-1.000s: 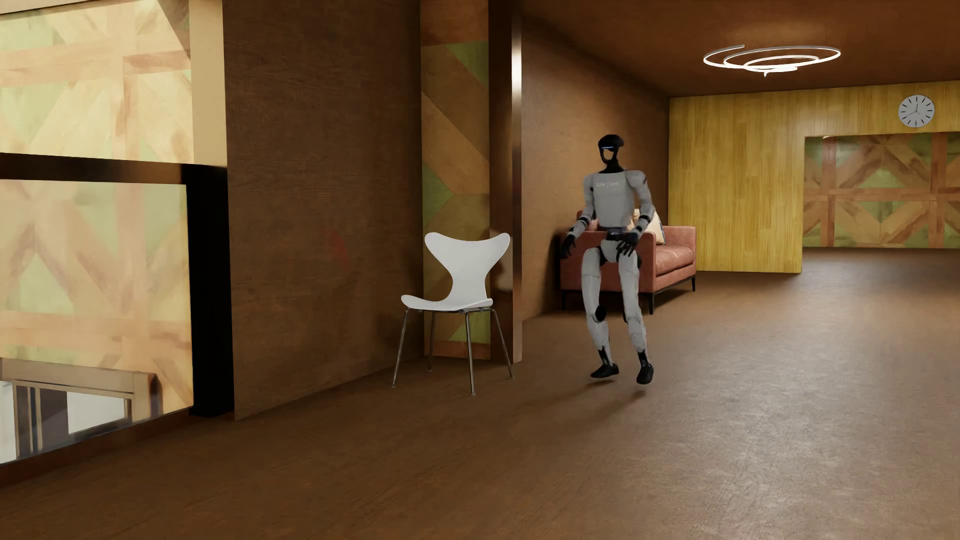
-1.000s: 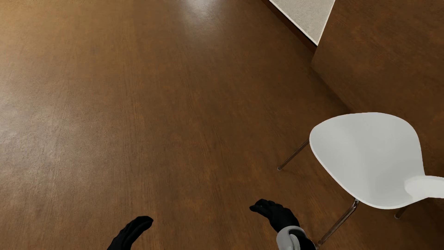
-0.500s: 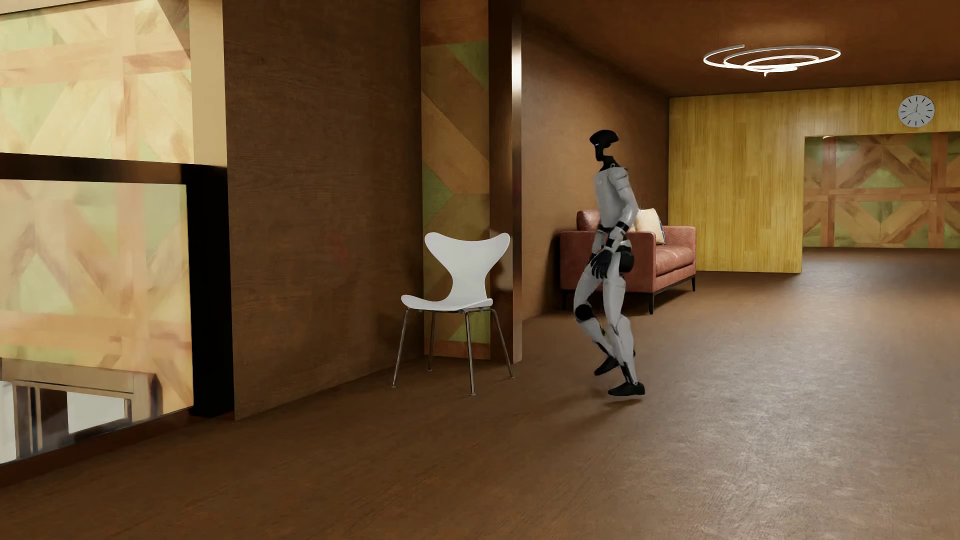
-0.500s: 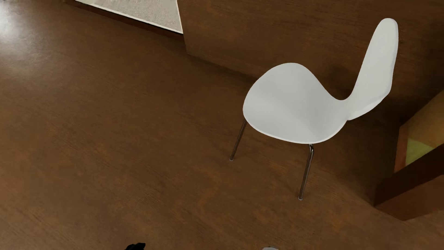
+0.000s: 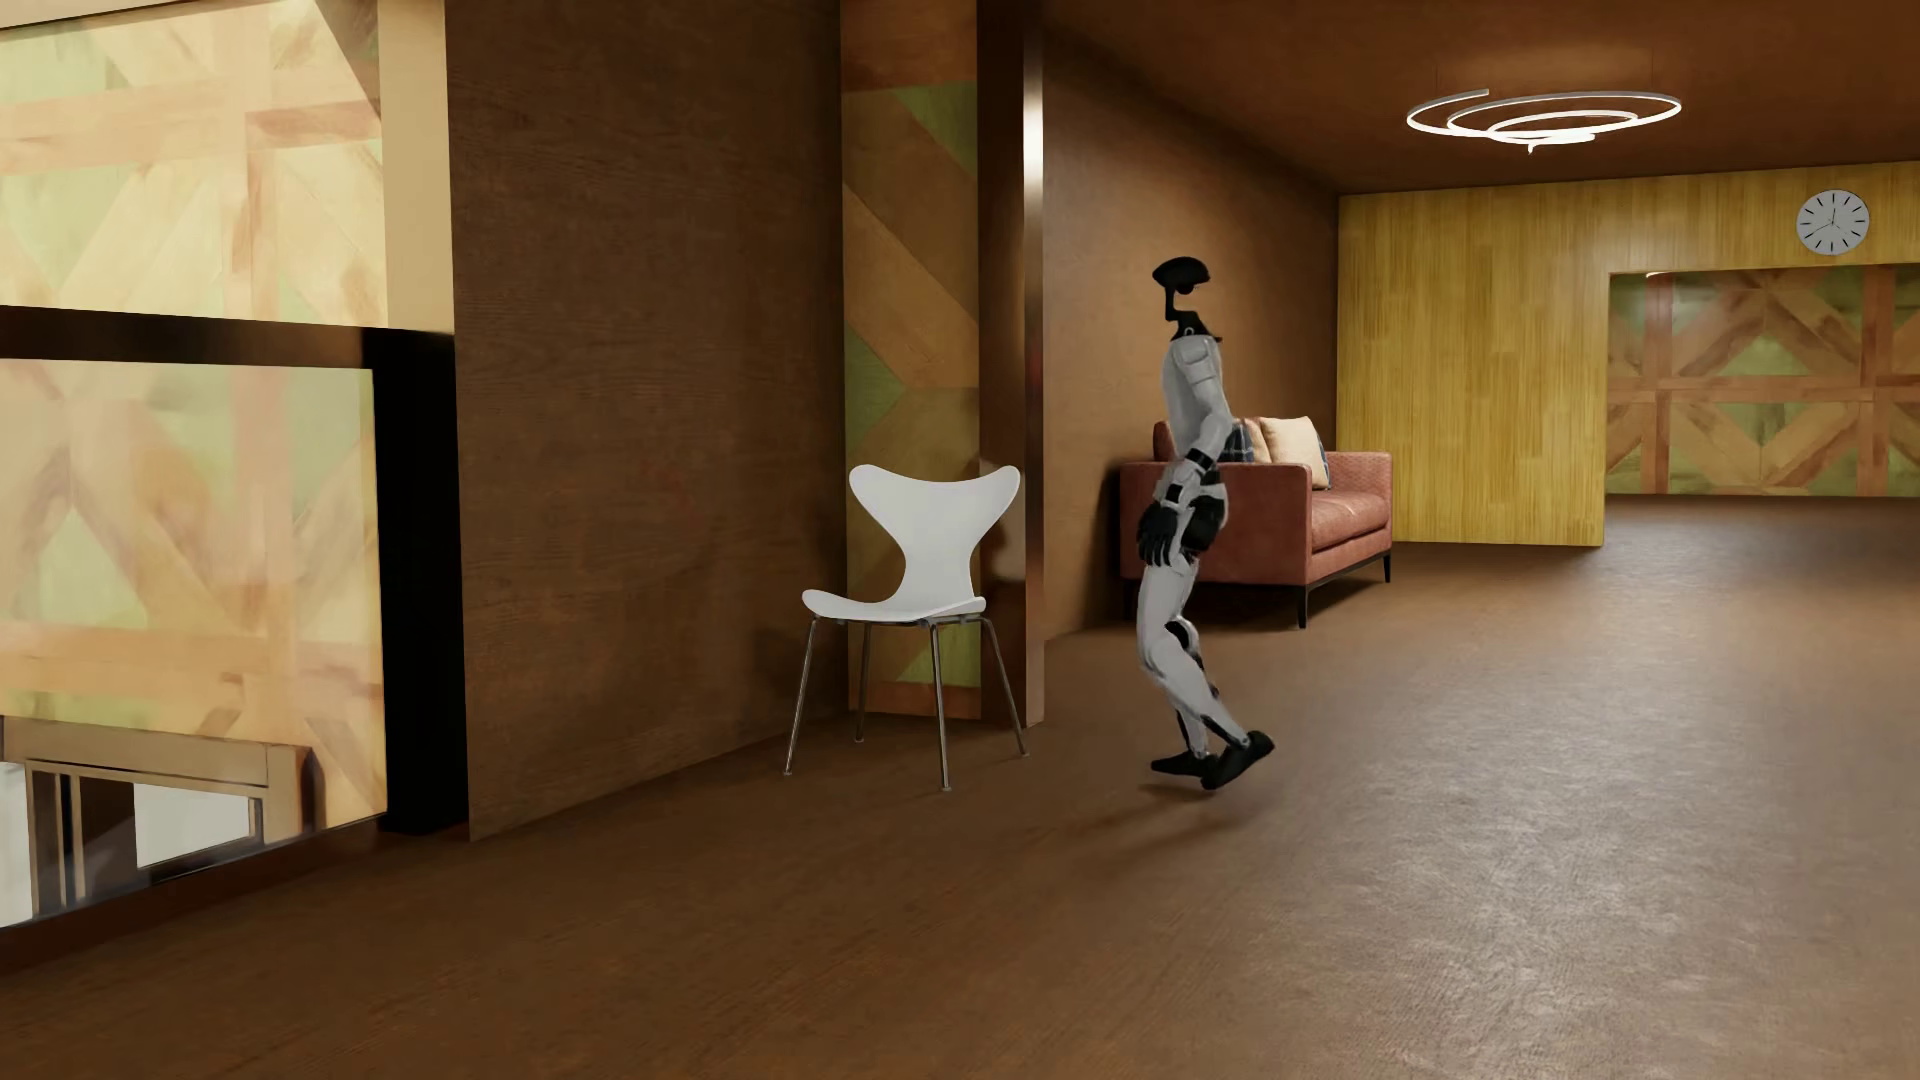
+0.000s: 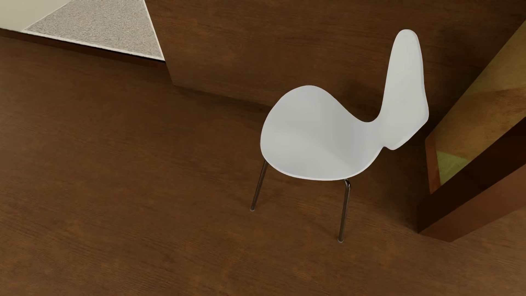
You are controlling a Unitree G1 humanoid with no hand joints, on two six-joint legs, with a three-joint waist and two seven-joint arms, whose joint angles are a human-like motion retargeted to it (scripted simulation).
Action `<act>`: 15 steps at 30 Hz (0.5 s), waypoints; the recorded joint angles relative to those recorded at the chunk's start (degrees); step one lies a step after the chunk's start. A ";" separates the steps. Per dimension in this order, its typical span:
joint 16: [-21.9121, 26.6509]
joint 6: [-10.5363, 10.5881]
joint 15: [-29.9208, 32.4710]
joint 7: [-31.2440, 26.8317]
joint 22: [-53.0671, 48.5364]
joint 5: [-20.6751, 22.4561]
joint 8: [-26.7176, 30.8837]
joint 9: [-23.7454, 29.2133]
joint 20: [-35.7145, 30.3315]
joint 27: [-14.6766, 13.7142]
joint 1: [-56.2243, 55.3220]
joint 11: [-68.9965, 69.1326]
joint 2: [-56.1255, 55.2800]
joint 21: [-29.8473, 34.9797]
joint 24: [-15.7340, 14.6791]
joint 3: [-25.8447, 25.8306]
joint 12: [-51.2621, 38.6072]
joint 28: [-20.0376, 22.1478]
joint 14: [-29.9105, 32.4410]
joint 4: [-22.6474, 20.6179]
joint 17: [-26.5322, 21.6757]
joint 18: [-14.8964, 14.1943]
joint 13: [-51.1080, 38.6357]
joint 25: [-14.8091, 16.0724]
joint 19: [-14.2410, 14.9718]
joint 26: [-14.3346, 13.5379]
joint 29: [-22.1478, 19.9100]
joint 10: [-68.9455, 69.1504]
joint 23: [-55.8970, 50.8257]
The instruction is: Head to the white chair
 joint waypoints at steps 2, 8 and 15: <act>-0.39 0.35 -0.17 -3.27 0.06 -0.18 1.14 0.09 1.56 -0.72 -3.22 -0.42 1.38 -1.00 -0.06 0.44 1.33 -0.32 -0.59 2.25 0.03 -2.46 -1.75 0.60 1.37 0.59 -1.97 -0.55 -1.68; -2.04 0.72 -0.19 -20.28 -0.05 -1.13 8.43 -0.40 4.69 -2.28 0.72 -1.33 3.71 -0.13 -0.74 1.49 3.60 -2.10 0.85 -0.96 -0.31 -4.22 -3.72 -0.61 5.64 1.20 -2.47 -32.87 -7.25; -1.29 0.57 1.58 -14.41 0.71 -9.09 15.27 -0.16 -2.06 0.62 6.95 1.93 2.80 1.09 3.30 -0.16 1.06 -2.69 -5.57 -8.08 -1.39 2.61 -0.02 -3.28 11.91 0.12 0.76 -35.10 -4.16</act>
